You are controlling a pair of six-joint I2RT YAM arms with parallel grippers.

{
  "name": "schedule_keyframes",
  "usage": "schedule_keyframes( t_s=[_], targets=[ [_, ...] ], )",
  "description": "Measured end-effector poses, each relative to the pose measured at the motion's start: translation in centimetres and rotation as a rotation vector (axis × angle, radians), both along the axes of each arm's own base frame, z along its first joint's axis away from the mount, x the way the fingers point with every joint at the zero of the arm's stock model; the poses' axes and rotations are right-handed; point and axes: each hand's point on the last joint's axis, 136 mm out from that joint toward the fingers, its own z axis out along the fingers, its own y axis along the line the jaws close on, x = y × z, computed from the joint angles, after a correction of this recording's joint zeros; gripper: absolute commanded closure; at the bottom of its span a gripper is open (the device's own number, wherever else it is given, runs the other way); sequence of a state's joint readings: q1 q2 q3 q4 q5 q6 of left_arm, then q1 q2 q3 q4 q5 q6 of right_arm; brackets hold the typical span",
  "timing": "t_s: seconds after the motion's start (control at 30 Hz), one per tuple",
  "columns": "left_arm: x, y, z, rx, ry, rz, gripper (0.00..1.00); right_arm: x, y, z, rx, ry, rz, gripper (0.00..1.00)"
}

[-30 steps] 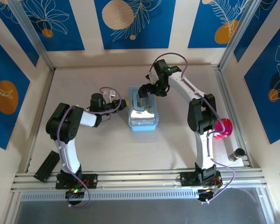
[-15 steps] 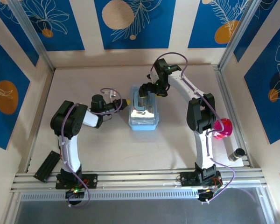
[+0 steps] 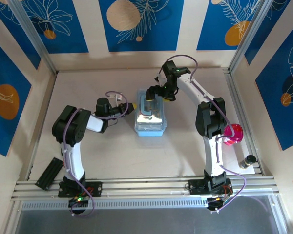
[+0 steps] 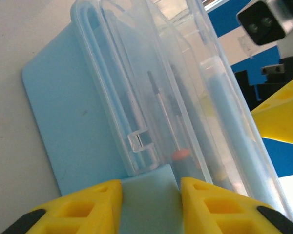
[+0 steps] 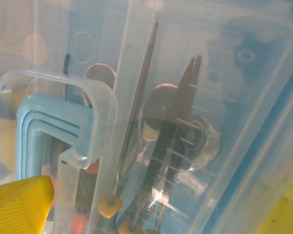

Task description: Pack the tool kit

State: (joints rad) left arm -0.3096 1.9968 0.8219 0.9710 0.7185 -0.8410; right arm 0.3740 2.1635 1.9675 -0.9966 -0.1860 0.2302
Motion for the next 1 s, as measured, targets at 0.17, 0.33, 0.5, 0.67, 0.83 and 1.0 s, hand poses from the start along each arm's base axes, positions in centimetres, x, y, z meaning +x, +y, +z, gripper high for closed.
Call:
schedule_keyframes(
  t_s=[0.17,0.33,0.5,0.67,0.83,1.0],
  targets=[
    [0.5,0.4,0.0,0.146,0.041,-0.003,0.44,0.3,-0.5,0.4,0.050,0.019,-0.011,0.01],
    [0.8,1.5,0.4,0.310,0.069,0.005,0.01,0.9,-1.8,2.1,0.115,0.003,-0.027,0.01],
    [1.4,5.0,5.3,0.451,-0.037,0.097,0.00,2.1,-5.4,8.2,0.140,-0.198,-0.084,0.01],
    [1.7,10.6,12.1,0.616,-0.282,0.327,0.00,0.7,-11.2,11.3,0.045,-0.500,-0.200,0.01],
    [0.3,16.9,10.1,0.816,-0.384,0.546,0.00,-1.8,-13.3,5.8,-0.055,-0.706,-0.220,0.01],
    [-2.5,21.3,3.1,0.991,-0.292,0.619,0.00,-3.3,-16.6,-1.2,-0.173,-0.699,-0.284,0.01]
  ],
)
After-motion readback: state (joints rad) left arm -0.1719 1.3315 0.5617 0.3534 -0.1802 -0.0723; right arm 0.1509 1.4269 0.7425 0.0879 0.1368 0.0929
